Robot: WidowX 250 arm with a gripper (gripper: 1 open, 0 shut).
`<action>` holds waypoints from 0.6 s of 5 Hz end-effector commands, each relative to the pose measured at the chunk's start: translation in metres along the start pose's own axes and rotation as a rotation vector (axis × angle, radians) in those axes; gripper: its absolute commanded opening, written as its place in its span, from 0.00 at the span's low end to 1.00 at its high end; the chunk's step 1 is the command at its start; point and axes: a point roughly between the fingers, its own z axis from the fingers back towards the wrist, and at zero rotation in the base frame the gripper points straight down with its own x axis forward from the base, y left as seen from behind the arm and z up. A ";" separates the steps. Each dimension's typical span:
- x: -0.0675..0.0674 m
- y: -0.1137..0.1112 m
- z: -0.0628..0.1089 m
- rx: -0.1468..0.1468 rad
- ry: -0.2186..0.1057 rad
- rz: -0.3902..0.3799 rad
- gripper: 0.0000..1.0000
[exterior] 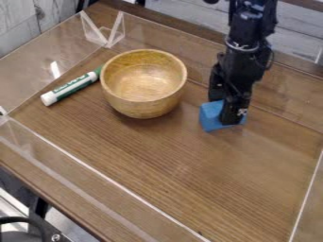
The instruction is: Put the blue block in the brown bowl
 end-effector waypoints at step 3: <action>0.003 -0.004 0.012 -0.004 -0.018 -0.017 0.00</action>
